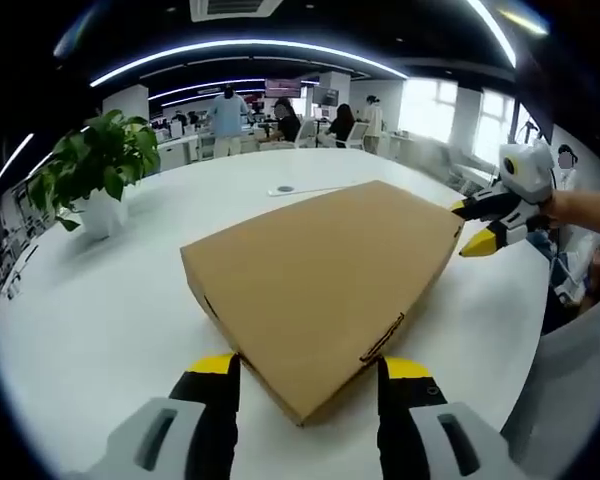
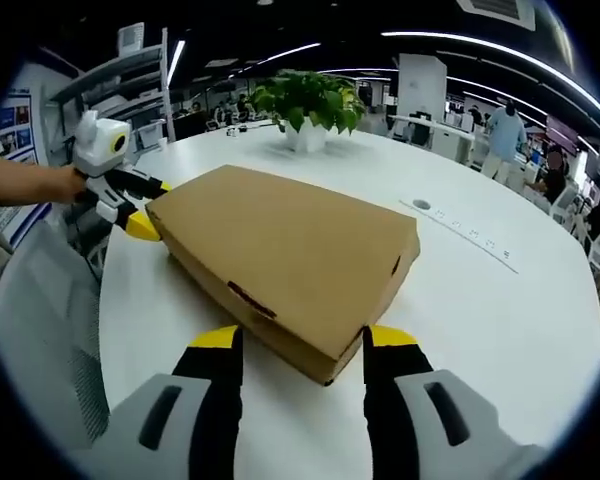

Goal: Operate the shoe box by opening the lid, removing the specified soft item, and placing it in the target area until the item is outside and the box remains undamaged.

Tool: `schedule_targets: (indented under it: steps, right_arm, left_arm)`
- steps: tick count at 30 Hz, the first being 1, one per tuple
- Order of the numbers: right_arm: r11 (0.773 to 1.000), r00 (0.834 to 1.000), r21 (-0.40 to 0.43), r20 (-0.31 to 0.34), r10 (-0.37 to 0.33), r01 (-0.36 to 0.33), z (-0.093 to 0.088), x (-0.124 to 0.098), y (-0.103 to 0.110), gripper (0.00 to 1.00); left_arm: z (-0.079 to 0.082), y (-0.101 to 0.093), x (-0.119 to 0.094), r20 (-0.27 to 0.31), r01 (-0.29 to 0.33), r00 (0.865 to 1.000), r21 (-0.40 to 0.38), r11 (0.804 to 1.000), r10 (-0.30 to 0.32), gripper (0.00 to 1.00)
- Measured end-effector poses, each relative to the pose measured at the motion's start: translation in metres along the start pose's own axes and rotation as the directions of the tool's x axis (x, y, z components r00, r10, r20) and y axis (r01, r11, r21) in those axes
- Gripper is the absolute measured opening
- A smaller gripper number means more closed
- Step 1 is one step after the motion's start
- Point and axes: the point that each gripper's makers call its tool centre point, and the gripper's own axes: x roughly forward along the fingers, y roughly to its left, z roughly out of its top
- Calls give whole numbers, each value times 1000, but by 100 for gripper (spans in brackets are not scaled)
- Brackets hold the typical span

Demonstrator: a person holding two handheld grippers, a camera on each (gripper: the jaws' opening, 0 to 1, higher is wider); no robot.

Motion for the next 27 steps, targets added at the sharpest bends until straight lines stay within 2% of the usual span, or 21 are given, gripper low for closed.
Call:
schedule_targets:
  steps: [12,19,27]
  right_arm:
    - [999,1000,54,25,5,-6,0,-1,28,42]
    - [998,1000,59,25,3,-4,0,-2,38,35]
    - [997,999,81,36,-3,0,1,0,56,35]
  left_arm:
    - [-7,13,-11,-23,36,999,16,999,-35,53]
    - [-10,17,-17,-36,45,998,46,998,-43,54]
    - [-13,29,-23,-58,70,996,77,995,-66,54]
